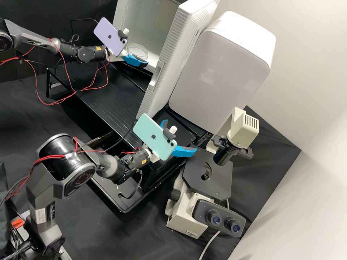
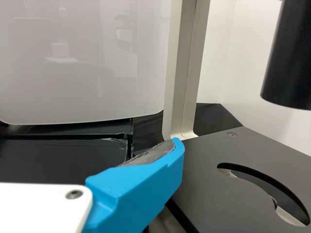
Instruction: Take the petri dish out of the incubator
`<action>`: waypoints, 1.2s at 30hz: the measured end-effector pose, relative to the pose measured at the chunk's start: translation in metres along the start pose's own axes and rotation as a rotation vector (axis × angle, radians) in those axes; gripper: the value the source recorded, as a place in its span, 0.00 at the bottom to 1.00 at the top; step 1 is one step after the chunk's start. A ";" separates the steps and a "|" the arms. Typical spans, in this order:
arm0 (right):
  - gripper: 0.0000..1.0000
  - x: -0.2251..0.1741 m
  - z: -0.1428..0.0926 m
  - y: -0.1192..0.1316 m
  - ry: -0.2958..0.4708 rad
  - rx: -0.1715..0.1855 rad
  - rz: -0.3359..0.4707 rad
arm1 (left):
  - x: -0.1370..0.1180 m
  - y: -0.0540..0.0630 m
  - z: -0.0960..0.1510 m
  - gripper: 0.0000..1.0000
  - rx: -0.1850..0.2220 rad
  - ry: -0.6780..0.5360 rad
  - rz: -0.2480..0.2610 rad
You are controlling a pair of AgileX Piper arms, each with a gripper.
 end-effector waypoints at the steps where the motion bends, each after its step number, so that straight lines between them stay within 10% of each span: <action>1: 1.00 0.000 0.000 0.000 0.000 0.000 0.000 | 0.000 0.001 0.000 0.00 0.000 0.000 0.002; 36: 1.00 0.000 0.000 0.000 0.000 0.000 0.000 | 0.000 0.000 0.005 0.00 -0.019 -0.019 -0.021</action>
